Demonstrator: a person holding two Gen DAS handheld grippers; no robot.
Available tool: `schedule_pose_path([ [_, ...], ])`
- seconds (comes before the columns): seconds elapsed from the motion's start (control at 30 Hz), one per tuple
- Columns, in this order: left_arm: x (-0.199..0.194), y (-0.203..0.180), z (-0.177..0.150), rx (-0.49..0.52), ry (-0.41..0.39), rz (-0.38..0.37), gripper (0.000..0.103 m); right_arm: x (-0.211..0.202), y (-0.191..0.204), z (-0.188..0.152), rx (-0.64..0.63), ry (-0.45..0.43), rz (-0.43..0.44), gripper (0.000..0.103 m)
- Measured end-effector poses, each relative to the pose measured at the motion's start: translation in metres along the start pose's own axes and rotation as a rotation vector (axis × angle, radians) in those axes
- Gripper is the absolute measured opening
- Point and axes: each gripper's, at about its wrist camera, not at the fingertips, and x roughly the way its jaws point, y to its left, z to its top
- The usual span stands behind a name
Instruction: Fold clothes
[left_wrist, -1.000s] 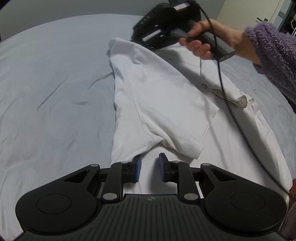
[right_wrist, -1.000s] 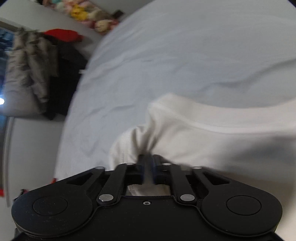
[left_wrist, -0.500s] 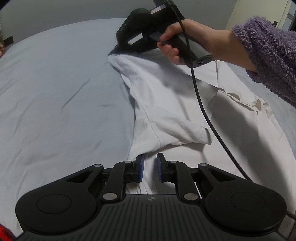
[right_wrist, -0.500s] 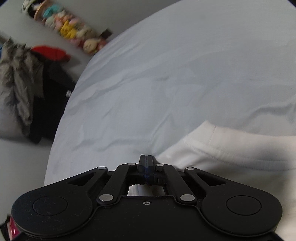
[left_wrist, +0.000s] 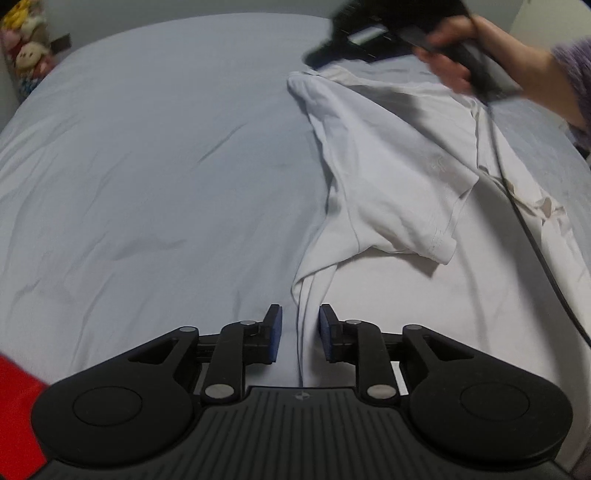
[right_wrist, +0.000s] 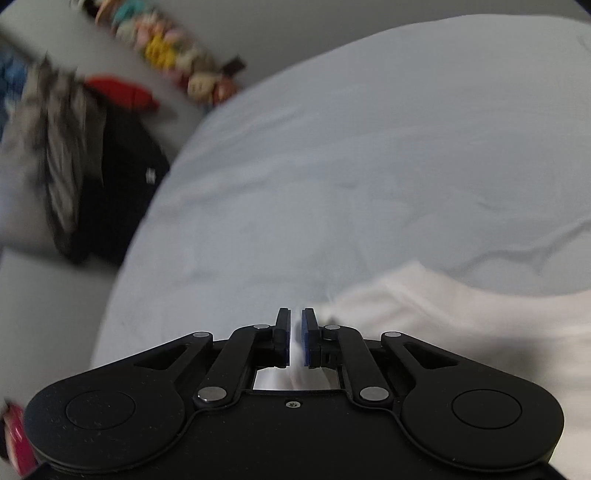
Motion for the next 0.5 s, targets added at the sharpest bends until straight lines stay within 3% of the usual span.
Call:
schedule_pose_path([
  [0.03, -0.005, -0.002, 0.001, 0.004, -0.020, -0.009, 0.022, -0.004, -0.003, -0.006, -0.001, 0.008, -0.013, 0.036],
  [0.13, -0.017, -0.013, 0.005, 0.058, -0.066, -0.024, 0.022, -0.008, -0.008, -0.018, 0.010, 0.005, -0.011, 0.037],
  [0.2, -0.014, -0.022, 0.008, 0.095, -0.055, -0.039, 0.022, -0.009, -0.008, -0.024, 0.014, 0.005, 0.002, 0.037],
  [0.27, -0.005, -0.028, 0.012, 0.103, -0.045, -0.070, 0.022, -0.003, -0.004, -0.026, 0.005, 0.002, -0.002, 0.035],
  [0.33, 0.007, -0.033, 0.015, 0.095, -0.040, -0.104, 0.022, 0.004, -0.001, -0.027, -0.001, -0.004, -0.006, 0.015],
  [0.43, 0.020, -0.025, 0.019, 0.066, -0.054, -0.076, 0.022, 0.027, 0.009, -0.020, 0.010, -0.002, 0.021, 0.011],
  [0.5, 0.025, -0.016, 0.021, 0.048, -0.062, -0.052, 0.014, 0.037, 0.014, -0.019, -0.006, -0.003, 0.030, 0.009],
])
